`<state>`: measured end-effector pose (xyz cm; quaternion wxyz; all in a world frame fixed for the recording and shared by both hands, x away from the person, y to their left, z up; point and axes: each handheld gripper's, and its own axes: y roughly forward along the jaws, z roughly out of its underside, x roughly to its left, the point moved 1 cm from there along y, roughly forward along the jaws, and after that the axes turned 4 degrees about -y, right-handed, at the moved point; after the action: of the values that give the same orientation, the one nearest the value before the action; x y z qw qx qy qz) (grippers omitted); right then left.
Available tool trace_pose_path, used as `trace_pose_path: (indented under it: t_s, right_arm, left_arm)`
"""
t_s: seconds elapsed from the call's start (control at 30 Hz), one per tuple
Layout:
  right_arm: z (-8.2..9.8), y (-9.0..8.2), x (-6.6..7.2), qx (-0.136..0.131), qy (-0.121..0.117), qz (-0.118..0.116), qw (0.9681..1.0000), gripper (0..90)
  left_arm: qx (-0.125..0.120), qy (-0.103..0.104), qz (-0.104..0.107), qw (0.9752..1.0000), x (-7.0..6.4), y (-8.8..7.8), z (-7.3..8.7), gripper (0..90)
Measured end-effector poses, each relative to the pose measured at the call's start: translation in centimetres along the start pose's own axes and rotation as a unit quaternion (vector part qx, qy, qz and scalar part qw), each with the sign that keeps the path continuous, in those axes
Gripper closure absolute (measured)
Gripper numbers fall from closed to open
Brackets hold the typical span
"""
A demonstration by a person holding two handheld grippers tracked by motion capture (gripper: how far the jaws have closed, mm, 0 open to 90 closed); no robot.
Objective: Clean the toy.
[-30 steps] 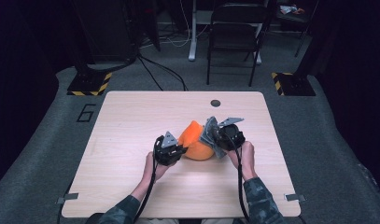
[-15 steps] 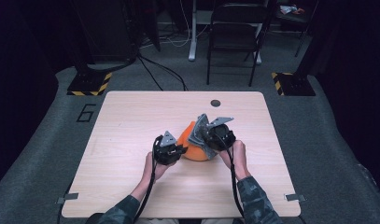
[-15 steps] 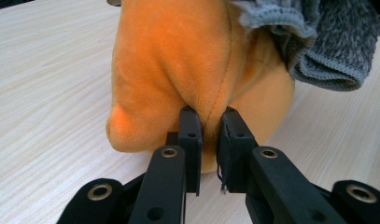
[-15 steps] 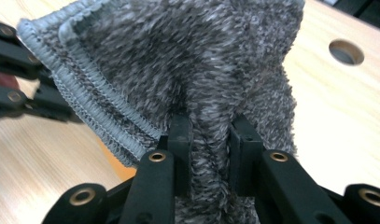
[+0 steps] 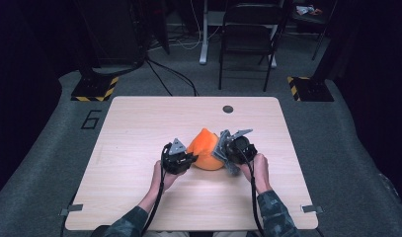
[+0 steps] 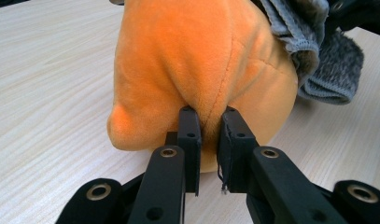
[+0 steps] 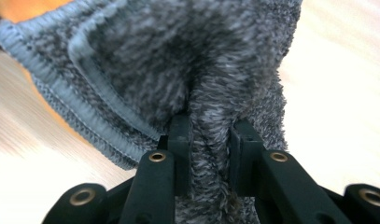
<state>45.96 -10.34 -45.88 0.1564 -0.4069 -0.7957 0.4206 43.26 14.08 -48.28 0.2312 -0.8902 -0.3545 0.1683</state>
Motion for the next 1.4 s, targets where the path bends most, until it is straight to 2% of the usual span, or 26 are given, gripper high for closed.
trace_pose_path:
  t_s: [0.2,0.27,0.37,0.47,0.63,0.73,0.77,0.9,1.13,1.4]
  right_arm:
    - [1.1,1.7,-0.7,0.042,0.014,0.007,0.9990,73.9]
    - [1.2,1.8,-1.0,0.042,0.016,0.007,0.9990,73.9]
    - [0.9,0.7,-1.3,0.023,0.017,0.012,0.9995,73.9]
    - [-0.1,-1.0,-1.0,-0.011,0.019,0.011,0.9997,73.9]
    - [-2.4,-3.1,0.6,-0.054,-0.008,0.000,0.9985,73.9]
    - [-3.4,-3.2,1.7,-0.066,-0.032,-0.005,0.9973,73.8]
    - [-3.6,-3.1,2.0,-0.066,-0.033,-0.006,0.9972,73.7]
    - [-4.0,-2.3,2.4,-0.058,-0.048,-0.003,0.9972,73.7]
    - [-3.1,-2.0,1.7,-0.033,-0.044,-0.004,0.9985,73.4]
    - [-1.2,-0.7,0.4,-0.005,-0.018,-0.003,0.9998,73.4]
  left_arm:
    - [-0.002,0.001,0.001,1.0000,0.0,0.0,0.0,80.5]
    - [-0.001,0.003,0.001,1.0000,0.0,0.0,0.0,80.5]
    - [-0.003,0.004,-0.001,1.0000,0.0,0.0,0.0,80.5]
    - [-0.001,0.007,0.001,1.0000,-0.1,-0.1,0.0,80.5]
    - [-0.004,0.012,0.003,0.9999,-0.1,-0.1,0.0,80.5]
    - [-0.005,0.012,0.005,0.9999,-0.1,0.0,0.0,80.5]
    - [-0.006,0.012,0.007,0.9999,-0.1,0.0,0.0,80.5]
    - [-0.002,0.010,0.007,0.9999,0.0,-0.1,0.1,80.5]
    - [-0.001,0.008,0.006,0.9999,0.1,0.0,0.1,80.5]
    - [-0.003,0.007,0.006,1.0000,0.1,0.1,0.1,80.6]
